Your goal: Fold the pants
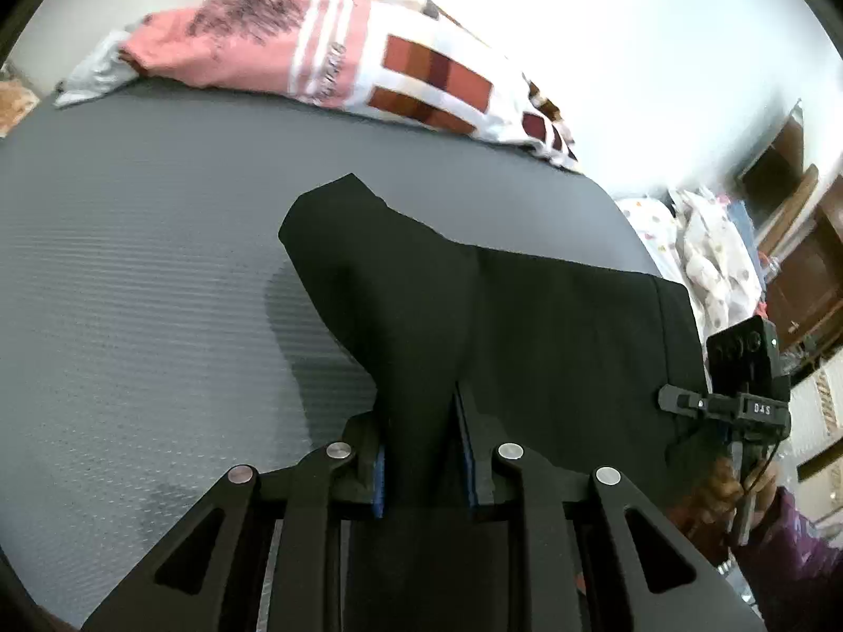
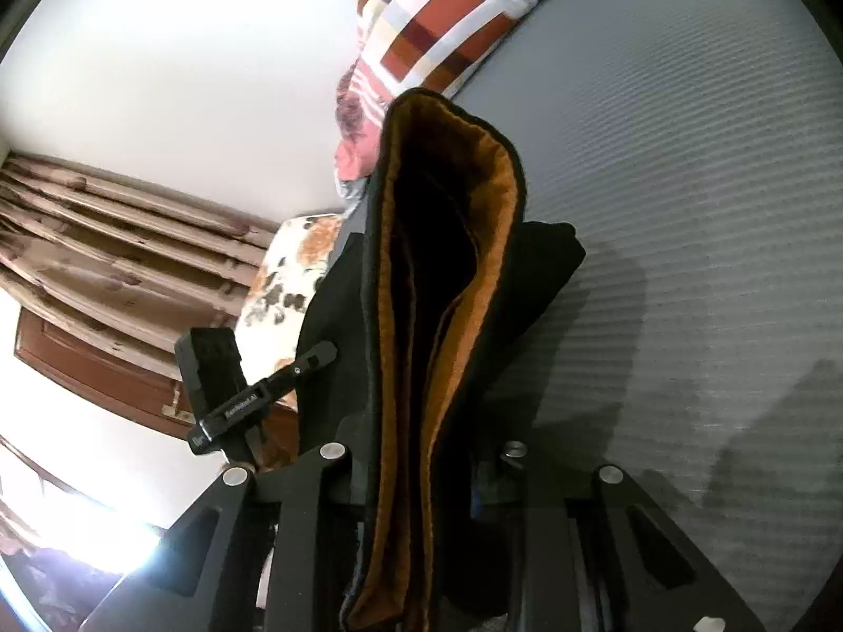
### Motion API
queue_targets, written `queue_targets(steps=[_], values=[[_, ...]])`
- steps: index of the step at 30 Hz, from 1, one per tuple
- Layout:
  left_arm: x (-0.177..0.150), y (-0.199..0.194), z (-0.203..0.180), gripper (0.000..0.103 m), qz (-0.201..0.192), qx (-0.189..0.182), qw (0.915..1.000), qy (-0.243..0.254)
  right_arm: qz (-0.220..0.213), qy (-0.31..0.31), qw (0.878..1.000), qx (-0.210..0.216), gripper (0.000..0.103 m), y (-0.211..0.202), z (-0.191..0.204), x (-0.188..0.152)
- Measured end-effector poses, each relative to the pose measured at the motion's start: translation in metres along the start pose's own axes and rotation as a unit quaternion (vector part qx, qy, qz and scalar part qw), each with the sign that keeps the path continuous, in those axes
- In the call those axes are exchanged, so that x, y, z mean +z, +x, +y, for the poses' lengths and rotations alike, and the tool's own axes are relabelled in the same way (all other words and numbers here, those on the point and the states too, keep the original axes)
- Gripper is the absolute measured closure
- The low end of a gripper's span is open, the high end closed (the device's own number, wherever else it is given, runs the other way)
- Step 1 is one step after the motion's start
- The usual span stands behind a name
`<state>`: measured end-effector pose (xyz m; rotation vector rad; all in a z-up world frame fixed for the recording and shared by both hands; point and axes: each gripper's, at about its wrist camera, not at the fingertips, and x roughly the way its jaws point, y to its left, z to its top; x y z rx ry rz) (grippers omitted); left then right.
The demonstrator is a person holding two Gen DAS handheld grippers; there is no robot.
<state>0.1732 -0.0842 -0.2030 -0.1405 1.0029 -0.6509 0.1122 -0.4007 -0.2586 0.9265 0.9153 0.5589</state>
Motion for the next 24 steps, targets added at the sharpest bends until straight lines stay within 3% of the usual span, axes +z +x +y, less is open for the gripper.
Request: queue_targets(steps=[15, 24], values=[[0.019, -0.064, 0.038, 0.084, -0.055, 0.047, 0.9973, 0.001, 0.014, -0.032, 0.999, 0.023, 0.081, 0.058, 0.060, 0.014], [0.054, -0.080, 0.067, 0.084, -0.085, 0.090, 0.9920, 0.027, 0.031, -0.047, 0.998, 0.028, 0.081, 0.110, 0.089, 0.057]])
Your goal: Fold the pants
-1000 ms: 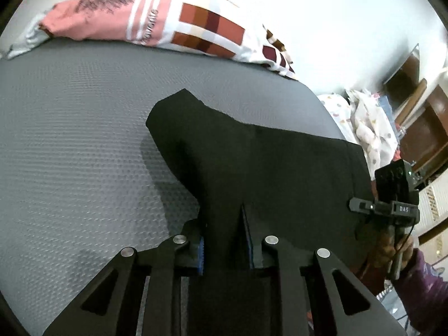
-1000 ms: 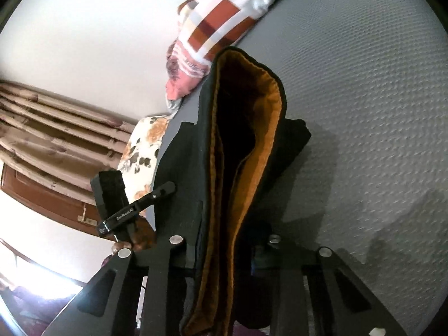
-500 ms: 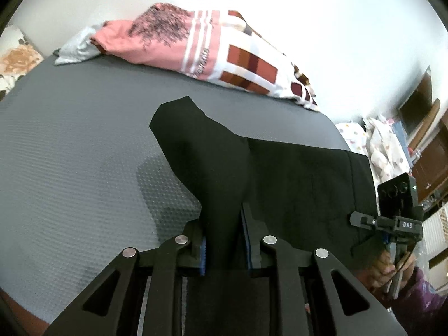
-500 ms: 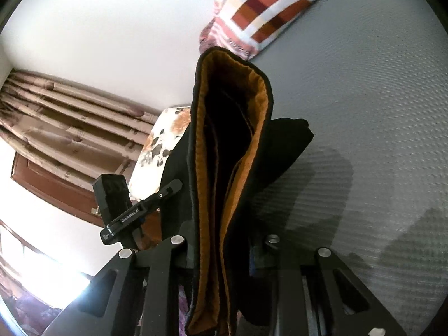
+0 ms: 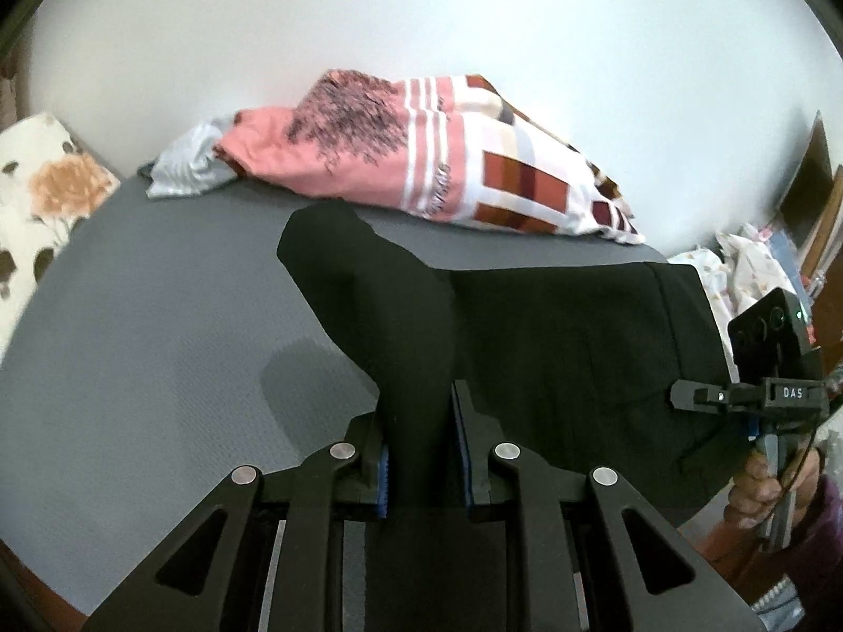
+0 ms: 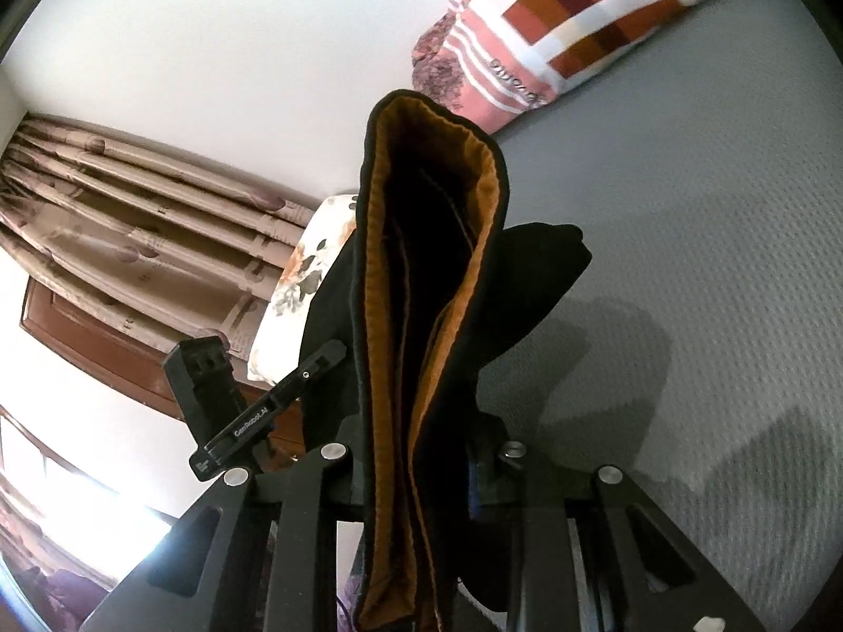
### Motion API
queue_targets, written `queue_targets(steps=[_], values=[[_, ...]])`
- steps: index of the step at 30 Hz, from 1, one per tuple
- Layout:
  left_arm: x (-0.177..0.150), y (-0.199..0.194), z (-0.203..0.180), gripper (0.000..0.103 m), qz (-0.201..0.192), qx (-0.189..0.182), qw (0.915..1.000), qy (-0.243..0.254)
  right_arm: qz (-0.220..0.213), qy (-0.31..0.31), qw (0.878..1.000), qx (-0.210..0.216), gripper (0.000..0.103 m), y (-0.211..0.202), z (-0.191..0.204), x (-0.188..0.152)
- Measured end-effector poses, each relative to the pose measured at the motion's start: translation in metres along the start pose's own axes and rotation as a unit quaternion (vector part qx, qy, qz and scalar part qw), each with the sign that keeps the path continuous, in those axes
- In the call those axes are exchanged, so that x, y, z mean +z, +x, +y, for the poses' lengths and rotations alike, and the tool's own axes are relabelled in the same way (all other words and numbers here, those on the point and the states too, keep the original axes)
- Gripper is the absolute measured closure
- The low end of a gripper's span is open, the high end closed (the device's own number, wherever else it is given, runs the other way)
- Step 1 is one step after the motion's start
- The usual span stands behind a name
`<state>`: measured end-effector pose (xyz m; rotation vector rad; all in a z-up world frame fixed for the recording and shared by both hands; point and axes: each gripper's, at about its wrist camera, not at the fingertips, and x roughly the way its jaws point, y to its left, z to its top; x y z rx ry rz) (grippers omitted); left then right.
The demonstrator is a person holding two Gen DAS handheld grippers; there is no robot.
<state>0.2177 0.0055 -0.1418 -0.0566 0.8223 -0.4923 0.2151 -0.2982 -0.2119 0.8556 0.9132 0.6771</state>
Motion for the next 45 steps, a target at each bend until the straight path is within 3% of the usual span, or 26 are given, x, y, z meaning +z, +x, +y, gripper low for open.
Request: queue_targets(steps=[13, 23, 32, 45], values=[[0.045, 0.028, 0.065, 0.085, -0.024, 0.044, 0.9988, 0.001, 0.018, -0.012, 1.000, 0.008, 0.081, 0.085, 0.007, 0.065], [0.072, 0.043, 0.103, 0.085, -0.040, 0.073, 0.9965, 0.010, 0.034, -0.027, 0.999, 0.008, 0.081, 0.137, 0.014, 0.094], [0.086, 0.048, 0.124, 0.085, -0.051, 0.093, 0.9941, 0.021, 0.039, -0.040, 0.998, 0.009, 0.081, 0.163, 0.025, 0.106], [0.098, 0.059, 0.150, 0.085, -0.057, 0.108, 0.9922, 0.023, 0.041, -0.046, 0.998, 0.009, 0.081, 0.167, 0.031, 0.103]])
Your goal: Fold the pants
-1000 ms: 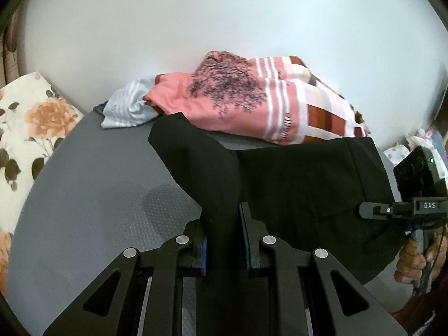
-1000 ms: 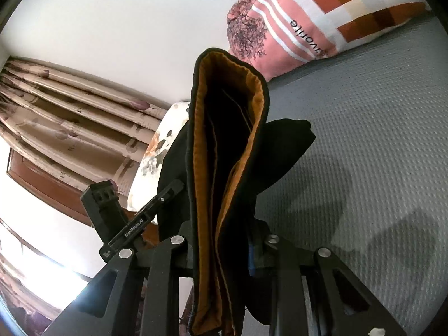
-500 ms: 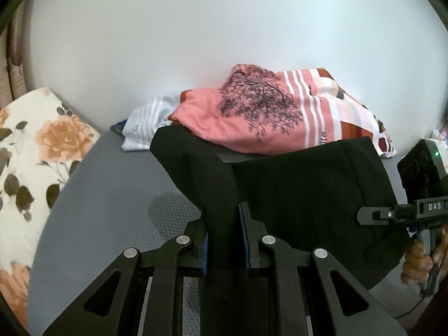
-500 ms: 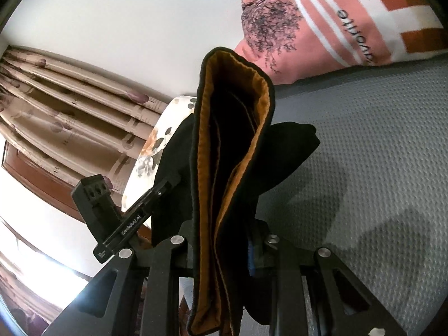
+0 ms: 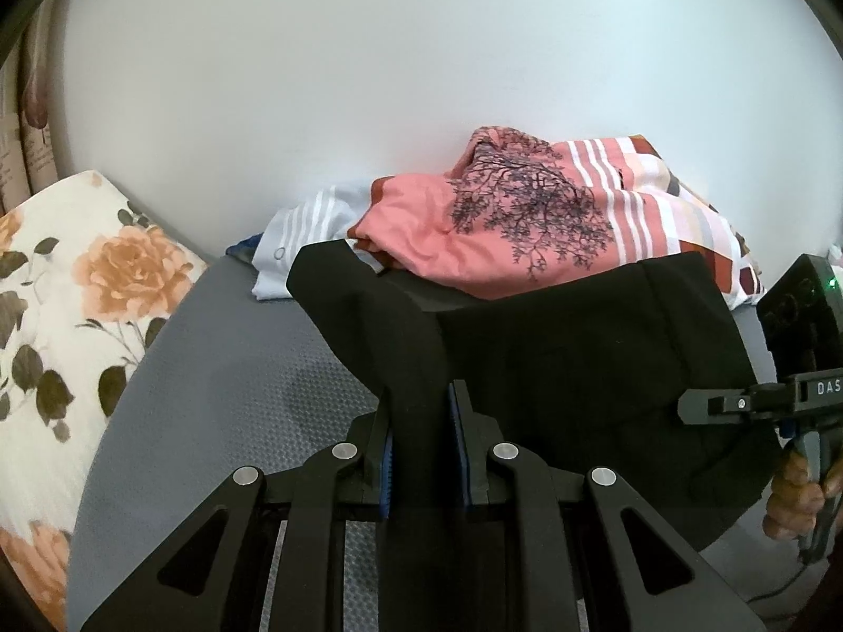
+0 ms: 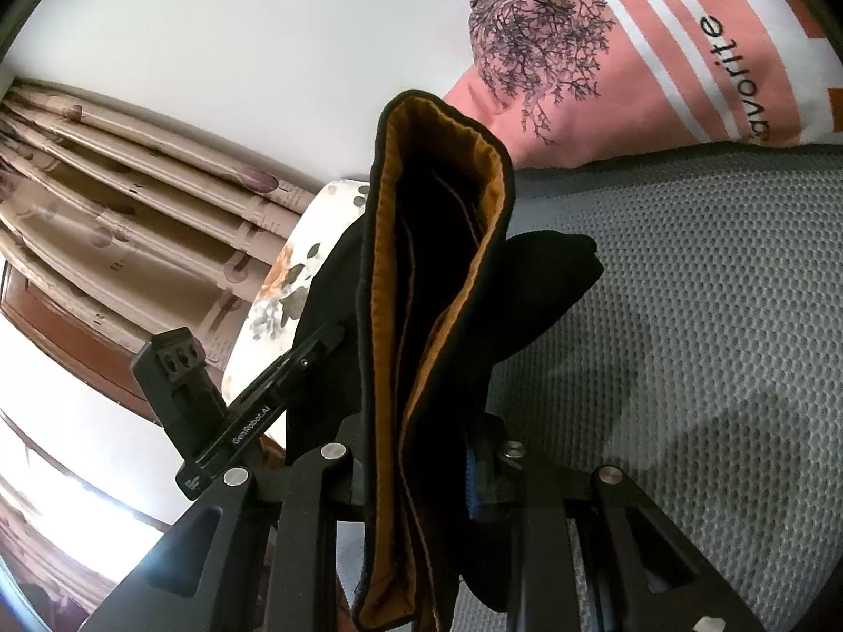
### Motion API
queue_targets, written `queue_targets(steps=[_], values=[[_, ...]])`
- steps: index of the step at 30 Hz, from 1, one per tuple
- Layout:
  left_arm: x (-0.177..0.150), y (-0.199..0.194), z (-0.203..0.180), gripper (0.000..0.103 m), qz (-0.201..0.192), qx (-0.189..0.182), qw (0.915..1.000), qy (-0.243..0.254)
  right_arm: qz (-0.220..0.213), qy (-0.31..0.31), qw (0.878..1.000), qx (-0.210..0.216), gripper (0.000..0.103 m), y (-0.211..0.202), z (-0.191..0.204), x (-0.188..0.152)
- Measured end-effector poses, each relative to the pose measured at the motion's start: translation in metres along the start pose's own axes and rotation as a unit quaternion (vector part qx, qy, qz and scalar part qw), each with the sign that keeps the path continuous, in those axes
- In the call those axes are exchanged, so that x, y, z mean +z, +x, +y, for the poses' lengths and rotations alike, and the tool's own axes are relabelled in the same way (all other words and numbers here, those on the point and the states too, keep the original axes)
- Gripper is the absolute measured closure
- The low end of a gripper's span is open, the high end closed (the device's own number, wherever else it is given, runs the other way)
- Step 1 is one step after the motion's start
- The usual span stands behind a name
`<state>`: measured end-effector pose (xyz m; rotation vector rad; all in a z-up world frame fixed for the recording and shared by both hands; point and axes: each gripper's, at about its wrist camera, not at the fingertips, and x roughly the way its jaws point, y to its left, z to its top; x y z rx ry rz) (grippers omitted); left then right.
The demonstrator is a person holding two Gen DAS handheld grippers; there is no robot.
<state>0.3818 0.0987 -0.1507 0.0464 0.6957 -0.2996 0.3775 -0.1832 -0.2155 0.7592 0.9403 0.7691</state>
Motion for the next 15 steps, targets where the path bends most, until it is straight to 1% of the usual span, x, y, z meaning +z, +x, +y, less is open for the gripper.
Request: queue_targets(steps=[10, 11, 15], values=[[0.005, 0.010, 0.014, 0.085, -0.002, 0.011, 0.9999, -0.002, -0.002, -0.001, 1.000, 0.000, 0.081, -0.001, 0.003, -0.002], [0.005, 0.011, 0.016, 0.085, -0.001, 0.012, 0.9999, -0.004, -0.019, 0.005, 1.000, -0.012, 0.081, -0.001, 0.003, -0.002], [0.005, 0.017, 0.023, 0.085, 0.003, 0.018, 0.9998, -0.008, -0.020, 0.005, 1.000, -0.013, 0.081, -0.002, 0.003, -0.004]])
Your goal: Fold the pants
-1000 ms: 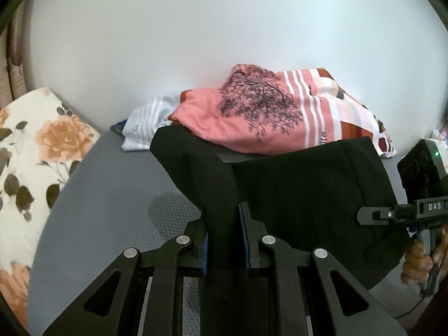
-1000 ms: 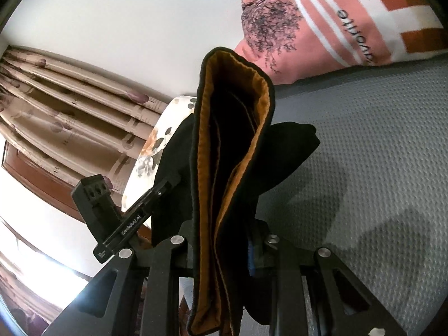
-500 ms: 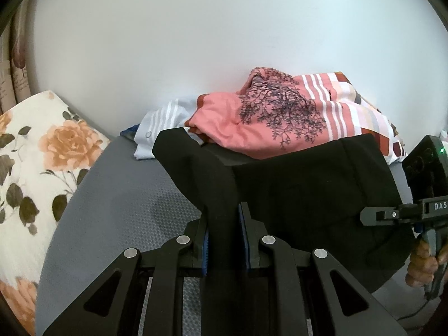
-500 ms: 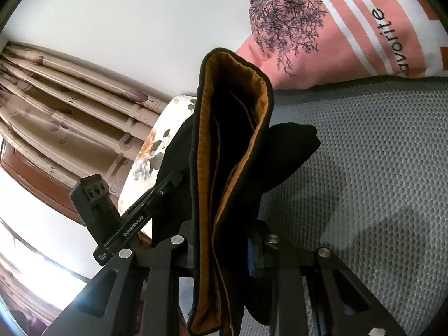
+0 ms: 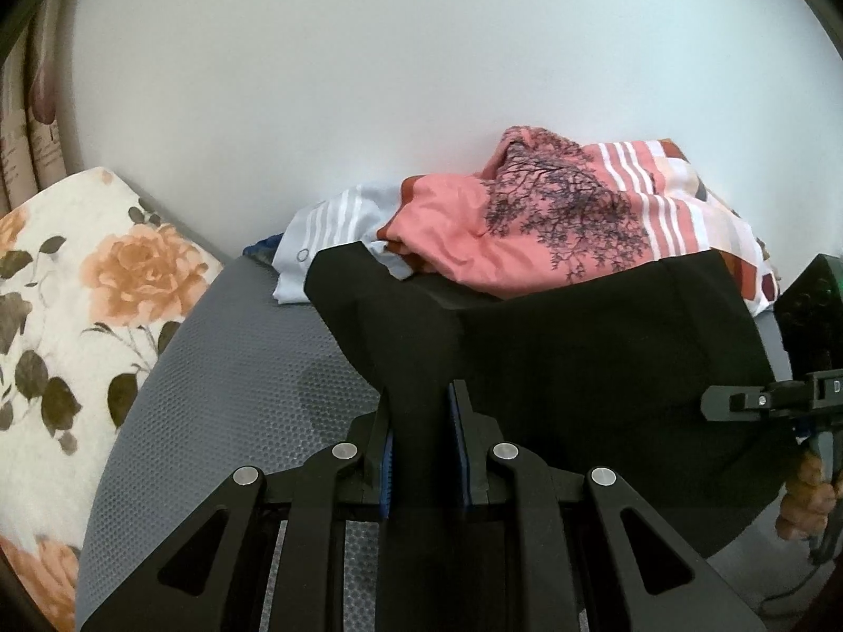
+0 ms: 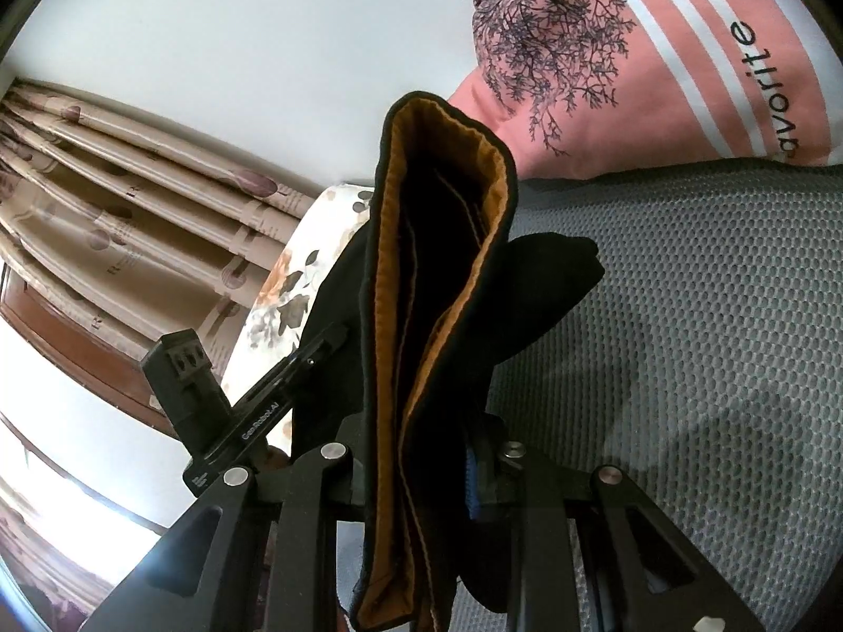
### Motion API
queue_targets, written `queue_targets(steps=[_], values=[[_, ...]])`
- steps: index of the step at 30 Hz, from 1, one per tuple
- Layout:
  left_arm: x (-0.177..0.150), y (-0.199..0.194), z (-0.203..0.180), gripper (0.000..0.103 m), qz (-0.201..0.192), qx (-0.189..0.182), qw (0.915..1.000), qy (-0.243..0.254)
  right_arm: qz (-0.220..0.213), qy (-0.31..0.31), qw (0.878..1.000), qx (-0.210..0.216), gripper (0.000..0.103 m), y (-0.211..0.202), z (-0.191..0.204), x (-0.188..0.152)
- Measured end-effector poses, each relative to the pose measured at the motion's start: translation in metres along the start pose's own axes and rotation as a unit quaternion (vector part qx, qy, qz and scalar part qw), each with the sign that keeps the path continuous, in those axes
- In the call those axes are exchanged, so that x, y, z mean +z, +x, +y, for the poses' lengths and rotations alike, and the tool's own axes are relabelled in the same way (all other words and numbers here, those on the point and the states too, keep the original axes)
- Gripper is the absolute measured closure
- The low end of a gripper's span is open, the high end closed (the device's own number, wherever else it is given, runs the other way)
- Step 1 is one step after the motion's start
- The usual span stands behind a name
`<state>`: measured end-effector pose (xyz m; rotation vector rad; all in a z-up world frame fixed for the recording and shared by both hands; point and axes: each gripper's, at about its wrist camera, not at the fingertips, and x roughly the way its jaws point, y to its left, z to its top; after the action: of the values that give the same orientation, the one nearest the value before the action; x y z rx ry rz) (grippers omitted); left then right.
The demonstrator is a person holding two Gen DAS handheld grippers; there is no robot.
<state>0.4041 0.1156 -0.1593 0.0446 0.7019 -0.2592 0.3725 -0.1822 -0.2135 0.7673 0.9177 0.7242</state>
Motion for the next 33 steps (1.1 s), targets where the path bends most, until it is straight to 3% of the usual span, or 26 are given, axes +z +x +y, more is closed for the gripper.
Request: queue_targets(steps=[12, 20, 24, 26, 28, 31, 33], values=[[-0.020, 0.027, 0.026, 0.085, 0.028, 0.020, 0.9991, -0.024, -0.005, 0.006, 1.000, -0.024, 0.082, -0.005, -0.008, -0.005], [-0.040, 0.046, 0.038, 0.081, 0.047, 0.034, 0.9973, -0.045, -0.011, 0.020, 0.997, -0.076, 0.081, -0.011, -0.027, -0.012], [-0.046, 0.049, 0.036, 0.062, 0.044, 0.067, 0.9959, -0.041, -0.015, -0.011, 0.989, -0.146, 0.077, -0.006, -0.023, -0.021], [-0.049, 0.050, 0.031, 0.057, 0.039, 0.082, 0.9955, -0.028, -0.025, -0.024, 0.983, -0.179, 0.073, -0.003, -0.019, -0.025], [-0.052, 0.049, 0.029, 0.042, 0.033, 0.089, 0.9953, -0.020, -0.039, -0.035, 0.977, -0.208, 0.069, -0.002, -0.014, -0.029], [-0.055, 0.046, 0.025, 0.034, 0.020, 0.102, 0.9946, -0.011, -0.059, -0.059, 0.961, -0.264, 0.053, 0.002, -0.007, -0.034], [-0.055, 0.045, 0.024, 0.029, 0.016, 0.103, 0.9945, -0.008, -0.078, -0.074, 0.948, -0.300, 0.037, 0.003, -0.004, -0.039]])
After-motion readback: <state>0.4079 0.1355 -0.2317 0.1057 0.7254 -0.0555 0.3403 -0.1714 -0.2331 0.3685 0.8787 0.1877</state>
